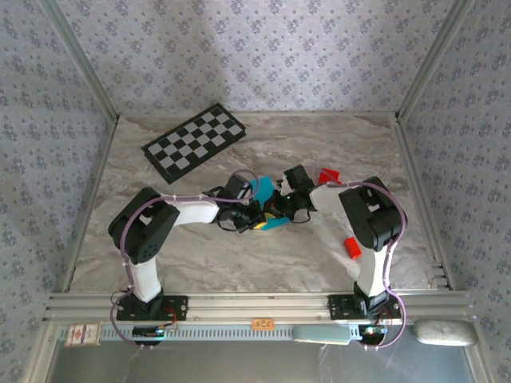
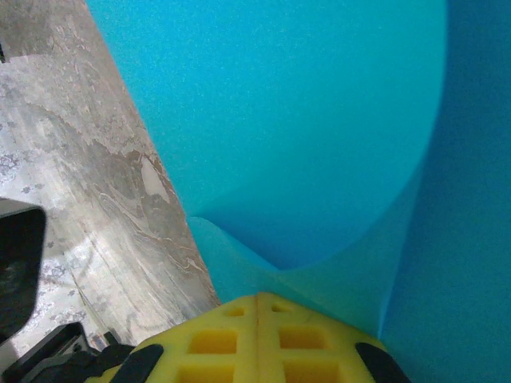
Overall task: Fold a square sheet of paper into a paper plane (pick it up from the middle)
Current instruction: Fold the triangle a second time at the center of the table.
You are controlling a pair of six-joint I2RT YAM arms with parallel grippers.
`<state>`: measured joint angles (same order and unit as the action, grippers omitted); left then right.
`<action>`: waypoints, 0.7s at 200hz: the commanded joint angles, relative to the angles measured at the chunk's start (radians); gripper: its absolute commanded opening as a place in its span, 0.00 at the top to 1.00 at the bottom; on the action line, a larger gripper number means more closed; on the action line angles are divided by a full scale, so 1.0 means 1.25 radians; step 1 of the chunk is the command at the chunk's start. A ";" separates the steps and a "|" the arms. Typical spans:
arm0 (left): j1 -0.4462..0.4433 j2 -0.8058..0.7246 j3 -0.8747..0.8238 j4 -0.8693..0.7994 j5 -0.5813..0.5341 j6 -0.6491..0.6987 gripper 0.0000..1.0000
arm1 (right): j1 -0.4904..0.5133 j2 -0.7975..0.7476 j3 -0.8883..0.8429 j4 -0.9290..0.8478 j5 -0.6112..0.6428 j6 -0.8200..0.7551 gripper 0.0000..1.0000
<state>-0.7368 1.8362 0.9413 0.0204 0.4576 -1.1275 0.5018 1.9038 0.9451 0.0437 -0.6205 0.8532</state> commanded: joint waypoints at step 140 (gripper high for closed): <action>-0.067 -0.077 0.032 -0.374 -0.121 0.194 0.99 | -0.006 0.076 -0.027 -0.098 0.109 0.071 1.00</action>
<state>-0.8093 1.7939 0.9726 -0.2169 0.3592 -0.9504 0.4995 1.9060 0.9474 0.0441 -0.6216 0.8825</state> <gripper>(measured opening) 0.041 0.055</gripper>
